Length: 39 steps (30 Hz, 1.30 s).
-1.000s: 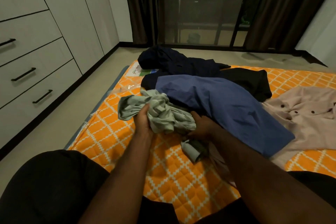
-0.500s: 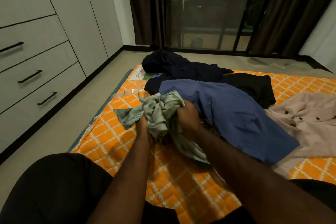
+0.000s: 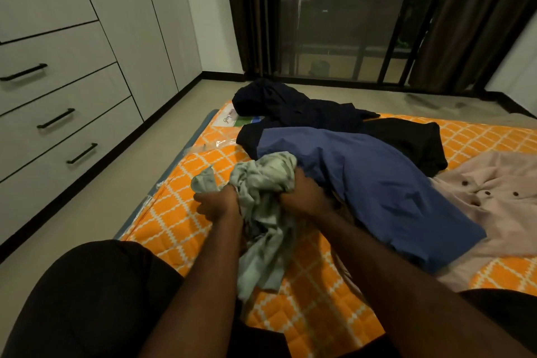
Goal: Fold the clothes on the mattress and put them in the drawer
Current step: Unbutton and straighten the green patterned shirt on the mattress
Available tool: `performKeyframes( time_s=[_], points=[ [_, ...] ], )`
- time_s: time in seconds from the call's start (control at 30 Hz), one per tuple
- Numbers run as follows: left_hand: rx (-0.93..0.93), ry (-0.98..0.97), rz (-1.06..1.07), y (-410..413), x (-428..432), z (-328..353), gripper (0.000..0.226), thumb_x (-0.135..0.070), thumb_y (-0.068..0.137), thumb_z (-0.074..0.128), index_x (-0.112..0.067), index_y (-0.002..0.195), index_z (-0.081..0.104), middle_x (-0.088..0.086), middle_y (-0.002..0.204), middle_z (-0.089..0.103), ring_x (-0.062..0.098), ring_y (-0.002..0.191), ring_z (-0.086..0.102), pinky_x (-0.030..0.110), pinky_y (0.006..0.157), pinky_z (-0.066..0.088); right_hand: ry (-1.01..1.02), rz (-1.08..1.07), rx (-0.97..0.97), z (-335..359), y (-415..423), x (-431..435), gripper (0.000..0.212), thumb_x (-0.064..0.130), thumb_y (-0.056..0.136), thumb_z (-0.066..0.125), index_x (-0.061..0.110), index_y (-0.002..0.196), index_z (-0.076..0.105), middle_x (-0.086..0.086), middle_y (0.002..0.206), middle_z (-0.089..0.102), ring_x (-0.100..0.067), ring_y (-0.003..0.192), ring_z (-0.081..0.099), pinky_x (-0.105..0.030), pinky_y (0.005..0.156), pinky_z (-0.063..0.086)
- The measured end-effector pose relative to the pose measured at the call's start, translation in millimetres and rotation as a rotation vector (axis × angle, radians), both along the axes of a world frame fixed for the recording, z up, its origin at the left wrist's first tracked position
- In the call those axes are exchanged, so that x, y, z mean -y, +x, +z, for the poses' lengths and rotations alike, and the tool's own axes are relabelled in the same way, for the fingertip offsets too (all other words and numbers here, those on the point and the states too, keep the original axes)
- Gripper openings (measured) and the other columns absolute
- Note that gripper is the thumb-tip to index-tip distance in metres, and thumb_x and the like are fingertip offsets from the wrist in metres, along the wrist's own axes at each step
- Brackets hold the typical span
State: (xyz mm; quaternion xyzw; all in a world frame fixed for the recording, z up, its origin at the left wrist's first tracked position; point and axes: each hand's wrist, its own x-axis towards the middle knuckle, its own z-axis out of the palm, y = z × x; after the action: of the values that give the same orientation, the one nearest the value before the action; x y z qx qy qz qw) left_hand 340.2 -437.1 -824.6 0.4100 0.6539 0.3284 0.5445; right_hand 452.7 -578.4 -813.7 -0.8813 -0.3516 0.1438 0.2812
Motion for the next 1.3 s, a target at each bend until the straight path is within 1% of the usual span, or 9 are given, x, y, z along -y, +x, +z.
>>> performKeyframes(
  time_s=[0.23,0.37,0.53,0.63,0.77,0.9,1.03,1.2,1.3],
  points=[
    [-0.349,0.679,-0.229,0,27,12,0.079,-0.045,0.095,0.063,-0.012,0.158,0.029,0.016,0.167,0.015,0.035,0.153,0.015,0.05,0.12,0.022,-0.244,-0.243,-0.181,-65,24,13,0.09,0.083,0.066,0.037,0.037,0.144,0.037,-0.013,0.149,0.042,-0.042,0.133,0.042,-0.056,0.112,0.033],
    [-0.328,0.775,-0.471,7,39,3,0.076,-0.054,0.096,0.058,-0.014,0.156,0.035,0.015,0.165,0.024,0.034,0.152,0.019,0.055,0.121,0.023,-0.004,0.029,-0.203,-7,-2,13,0.049,0.042,0.104,0.047,0.018,0.146,0.05,-0.012,0.148,0.052,-0.032,0.135,0.05,-0.043,0.115,0.039],
    [-0.346,1.154,-0.463,4,47,8,0.065,-0.056,0.102,0.034,-0.014,0.15,0.046,0.015,0.162,0.033,0.034,0.153,0.019,0.052,0.124,0.01,0.468,-0.003,-0.949,7,-28,5,0.043,0.021,0.103,0.05,0.007,0.143,0.055,-0.017,0.135,0.064,-0.032,0.123,0.062,-0.052,0.113,0.045],
    [-0.319,1.467,-0.608,2,52,9,0.056,-0.044,0.103,0.038,-0.015,0.15,0.047,0.009,0.162,0.035,0.029,0.155,0.019,0.049,0.126,0.008,0.152,0.075,-0.462,18,-30,0,0.039,0.018,0.108,0.044,0.001,0.142,0.05,-0.02,0.142,0.057,-0.033,0.126,0.058,-0.038,0.104,0.045],
    [-0.51,1.373,-0.878,13,58,-3,0.047,-0.043,0.099,0.04,-0.021,0.134,0.064,0.003,0.142,0.06,0.025,0.143,0.041,0.05,0.124,0.011,-0.472,0.166,0.164,21,-14,7,0.059,0.048,0.1,0.052,0.02,0.149,0.036,-0.011,0.15,0.042,-0.036,0.138,0.037,-0.051,0.116,0.025],
    [-0.788,1.099,-0.934,17,49,-11,0.035,-0.039,0.102,0.038,-0.027,0.113,0.069,-0.004,0.112,0.07,0.02,0.118,0.057,0.051,0.121,0.013,-0.436,0.166,0.165,28,12,15,0.096,0.07,0.071,0.07,0.024,0.149,0.037,-0.016,0.155,0.035,-0.041,0.145,0.026,-0.054,0.119,0.026],
    [-0.912,1.019,-0.956,26,36,10,0.049,-0.049,0.102,0.031,-0.021,0.103,0.072,0.001,0.099,0.073,0.021,0.103,0.065,0.049,0.123,0.013,-0.142,0.087,0.466,36,24,21,0.083,0.057,0.08,0.073,0.025,0.149,0.041,-0.014,0.154,0.036,-0.035,0.145,0.029,-0.047,0.114,0.035],
    [-1.007,1.038,-0.99,34,-4,48,0.051,-0.056,0.101,0.042,-0.013,0.108,0.069,0.01,0.111,0.069,0.031,0.107,0.063,0.041,0.099,0.04,-0.36,0.393,0.282,45,53,14,0.113,0.073,0.067,0.079,0.042,0.159,0.021,-0.007,0.17,0.01,-0.032,0.157,0.004,-0.061,0.124,0.006],
    [-0.851,1.084,-0.887,49,-29,64,0.04,-0.05,0.098,0.052,-0.014,0.089,0.066,0.009,0.09,0.067,0.033,0.088,0.065,0.038,0.073,0.046,-0.16,0.438,0.107,57,71,4,0.094,0.069,0.072,0.079,0.037,0.152,0.04,0.002,0.154,0.044,-0.025,0.142,0.043,-0.053,0.116,0.037]
  ],
)
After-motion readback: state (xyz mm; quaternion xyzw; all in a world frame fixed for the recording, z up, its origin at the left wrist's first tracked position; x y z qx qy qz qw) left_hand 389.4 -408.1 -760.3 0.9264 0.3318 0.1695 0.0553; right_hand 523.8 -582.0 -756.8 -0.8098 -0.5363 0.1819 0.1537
